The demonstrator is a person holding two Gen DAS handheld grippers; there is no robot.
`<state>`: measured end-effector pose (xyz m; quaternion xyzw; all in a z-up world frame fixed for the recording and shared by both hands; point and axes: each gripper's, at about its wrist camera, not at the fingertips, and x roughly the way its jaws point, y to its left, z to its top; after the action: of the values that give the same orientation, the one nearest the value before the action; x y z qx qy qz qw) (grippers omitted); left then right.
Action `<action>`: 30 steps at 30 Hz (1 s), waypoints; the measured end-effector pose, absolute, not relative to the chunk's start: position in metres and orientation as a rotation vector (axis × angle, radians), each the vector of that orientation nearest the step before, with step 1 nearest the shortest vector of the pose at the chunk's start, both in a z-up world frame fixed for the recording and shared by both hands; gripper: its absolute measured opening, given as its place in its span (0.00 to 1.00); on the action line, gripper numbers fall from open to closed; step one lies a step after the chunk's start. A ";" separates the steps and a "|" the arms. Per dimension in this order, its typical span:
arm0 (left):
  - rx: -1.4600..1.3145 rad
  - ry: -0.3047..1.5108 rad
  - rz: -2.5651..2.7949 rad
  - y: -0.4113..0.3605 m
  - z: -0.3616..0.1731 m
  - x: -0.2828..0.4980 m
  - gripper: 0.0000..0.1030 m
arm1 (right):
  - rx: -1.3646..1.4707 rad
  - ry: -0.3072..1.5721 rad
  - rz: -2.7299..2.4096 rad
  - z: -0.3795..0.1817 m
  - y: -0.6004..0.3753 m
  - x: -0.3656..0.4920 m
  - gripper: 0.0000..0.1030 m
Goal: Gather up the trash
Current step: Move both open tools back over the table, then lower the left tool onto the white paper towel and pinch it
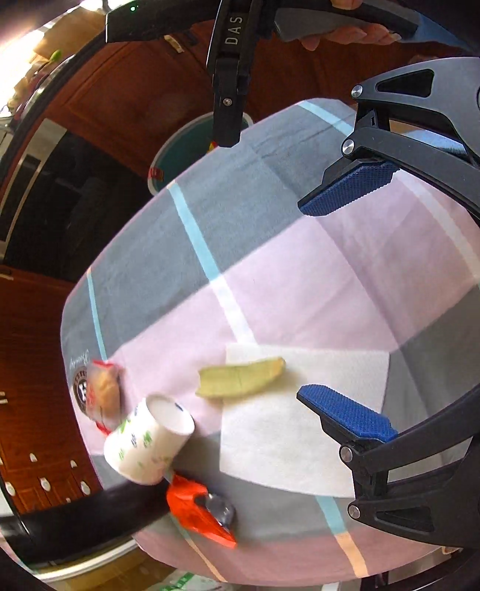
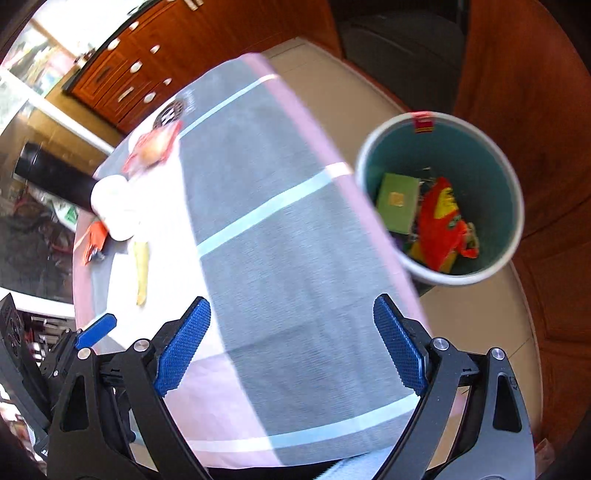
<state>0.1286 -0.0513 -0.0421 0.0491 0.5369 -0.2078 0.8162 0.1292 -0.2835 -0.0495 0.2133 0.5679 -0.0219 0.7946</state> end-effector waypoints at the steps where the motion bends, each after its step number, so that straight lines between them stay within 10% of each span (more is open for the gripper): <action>1: 0.095 1.145 -0.426 -0.039 -0.043 0.129 0.91 | 0.444 1.229 -0.033 -0.050 -0.272 0.131 0.83; 30: 0.155 1.203 -0.321 0.023 -0.096 0.157 0.96 | 0.389 1.324 -0.005 -0.076 -0.194 0.161 0.83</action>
<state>0.1574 0.0234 -0.0964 0.0726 0.5630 -0.1502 0.8095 0.1608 -0.1937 -0.0763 0.1795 0.6108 -0.0023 0.7712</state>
